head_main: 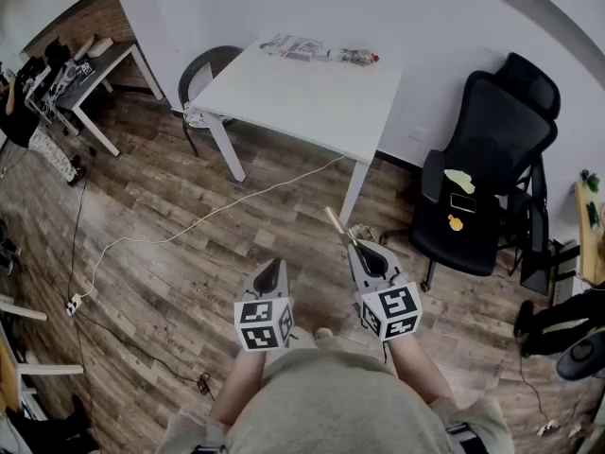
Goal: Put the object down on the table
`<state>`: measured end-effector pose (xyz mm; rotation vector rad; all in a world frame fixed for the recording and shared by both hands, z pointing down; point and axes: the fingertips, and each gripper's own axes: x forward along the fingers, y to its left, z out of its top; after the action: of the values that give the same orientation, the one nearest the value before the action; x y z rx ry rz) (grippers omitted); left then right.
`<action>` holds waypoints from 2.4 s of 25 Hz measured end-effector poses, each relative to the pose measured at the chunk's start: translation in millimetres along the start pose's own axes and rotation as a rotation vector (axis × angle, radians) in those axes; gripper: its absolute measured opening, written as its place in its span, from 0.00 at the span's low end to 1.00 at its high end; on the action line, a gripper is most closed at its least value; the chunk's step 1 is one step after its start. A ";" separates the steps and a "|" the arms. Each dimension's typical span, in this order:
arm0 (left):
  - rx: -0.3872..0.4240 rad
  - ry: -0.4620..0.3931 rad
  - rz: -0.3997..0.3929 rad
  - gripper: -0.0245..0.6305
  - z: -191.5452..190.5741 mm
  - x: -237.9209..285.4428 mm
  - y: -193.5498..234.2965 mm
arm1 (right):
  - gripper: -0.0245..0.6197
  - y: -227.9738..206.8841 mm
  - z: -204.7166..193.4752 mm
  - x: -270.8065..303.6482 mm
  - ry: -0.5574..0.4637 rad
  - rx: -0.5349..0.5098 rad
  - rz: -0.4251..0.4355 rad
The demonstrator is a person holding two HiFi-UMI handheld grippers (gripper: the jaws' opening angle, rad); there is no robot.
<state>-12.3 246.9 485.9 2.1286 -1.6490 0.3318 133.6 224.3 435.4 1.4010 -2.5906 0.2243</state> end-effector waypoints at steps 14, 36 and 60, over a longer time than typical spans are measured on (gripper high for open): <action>0.015 -0.031 0.012 0.06 -17.7 -38.5 -46.1 | 0.05 0.1 -2.4 -55.8 -0.029 -0.026 0.024; -0.007 -0.041 0.042 0.06 -15.2 -20.5 -45.1 | 0.05 -5.9 0.8 -30.5 -0.038 -0.008 0.089; -0.020 -0.013 0.046 0.06 61.8 113.4 43.5 | 0.05 -54.8 45.5 137.1 -0.021 -0.004 0.097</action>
<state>-28.2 111.6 488.9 2.0850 -1.7034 0.3149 101.8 73.4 425.9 1.2843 -2.6777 0.2187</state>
